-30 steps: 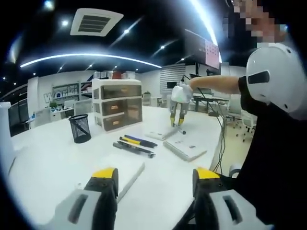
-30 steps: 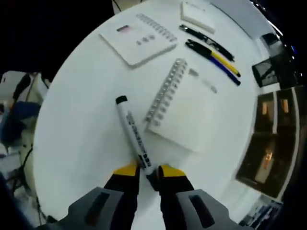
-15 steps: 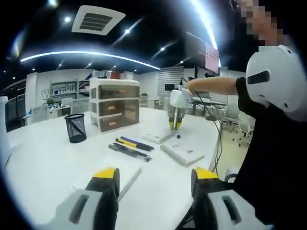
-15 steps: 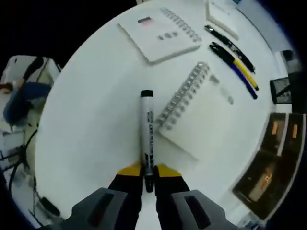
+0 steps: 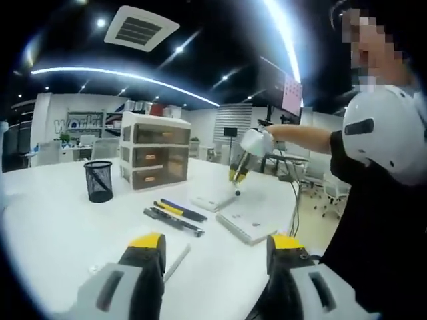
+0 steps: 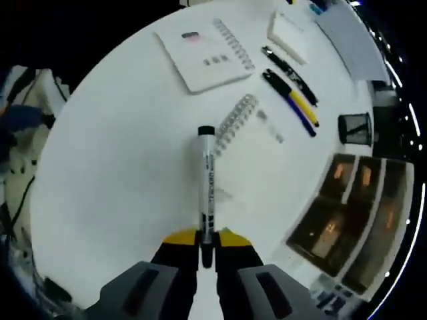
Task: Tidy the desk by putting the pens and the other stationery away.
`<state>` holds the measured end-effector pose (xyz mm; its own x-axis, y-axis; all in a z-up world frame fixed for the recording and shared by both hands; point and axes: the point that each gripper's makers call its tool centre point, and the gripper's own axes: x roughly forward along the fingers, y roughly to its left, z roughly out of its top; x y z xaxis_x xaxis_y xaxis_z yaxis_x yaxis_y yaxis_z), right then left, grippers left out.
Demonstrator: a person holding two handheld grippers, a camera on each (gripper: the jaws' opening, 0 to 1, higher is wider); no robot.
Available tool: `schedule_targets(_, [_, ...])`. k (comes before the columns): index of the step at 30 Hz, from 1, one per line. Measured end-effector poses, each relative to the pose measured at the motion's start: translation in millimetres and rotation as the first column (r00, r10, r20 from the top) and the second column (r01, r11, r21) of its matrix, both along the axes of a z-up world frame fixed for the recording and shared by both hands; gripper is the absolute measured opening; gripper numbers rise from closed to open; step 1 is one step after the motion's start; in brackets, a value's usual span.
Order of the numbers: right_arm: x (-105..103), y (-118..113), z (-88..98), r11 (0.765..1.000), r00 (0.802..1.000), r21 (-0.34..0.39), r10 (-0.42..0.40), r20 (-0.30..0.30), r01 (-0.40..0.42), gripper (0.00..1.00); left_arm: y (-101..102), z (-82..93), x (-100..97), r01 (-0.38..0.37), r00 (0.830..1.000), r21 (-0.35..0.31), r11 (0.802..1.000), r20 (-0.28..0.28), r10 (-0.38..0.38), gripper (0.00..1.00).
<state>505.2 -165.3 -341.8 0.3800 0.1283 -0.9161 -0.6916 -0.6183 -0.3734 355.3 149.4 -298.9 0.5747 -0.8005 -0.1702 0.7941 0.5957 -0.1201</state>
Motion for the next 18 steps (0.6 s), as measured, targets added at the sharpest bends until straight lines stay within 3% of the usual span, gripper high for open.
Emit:
schedule_targets(3, [9.7, 12.1, 21.7, 0.998, 0.991, 0.048, 0.045, 0.124, -0.051, 0.07, 0.3, 3.0, 0.3, 0.01, 1.0, -0.023, 1.0, -0.009, -0.01, 0.61])
schedule_targets(6, [16.6, 26.6, 44.6, 0.99, 0.964, 0.086, 0.086, 0.252, -0.11, 0.07, 1.4, 7.9, 0.5, 0.019, 1.0, -0.045, 0.999, -0.015, -0.02, 0.61])
schedule_targets(9, [18.6, 44.2, 73.3, 0.977, 0.905, 0.082, 0.148, 0.399, -0.196, 0.07, 2.0, 14.8, 1.3, 0.026, 0.999, -0.078, 0.997, -0.023, -0.028, 0.61])
schedule_targets(10, [18.0, 47.1, 77.6, 0.975, 0.895, 0.082, 0.154, 0.419, -0.206, 0.07, 2.3, 16.2, 1.4, 0.028, 0.999, -0.082, 0.996, -0.023, -0.03, 0.62])
schedule_targets(12, [13.9, 60.1, 92.7, 0.96, 0.844, 0.066, 0.206, 0.495, -0.272, 0.07, 3.1, 20.9, 2.3, 0.028, 0.999, -0.097, 0.995, -0.023, -0.031, 0.62])
schedule_targets(14, [8.2, 69.6, 101.6, 0.951, 0.813, 0.055, 0.23, 0.534, -0.306, 0.07, 1.6, 24.5, 2.8, 0.035, 0.999, -0.108, 0.994, -0.027, -0.039, 0.61])
schedule_targets(18, [-2.3, 88.3, 118.0, 0.923, 0.725, -0.001, 0.304, 0.618, -0.386, 0.07, -7.9, 33.4, -0.4, 0.081, 0.995, -0.138, 0.987, -0.045, -0.088, 0.61])
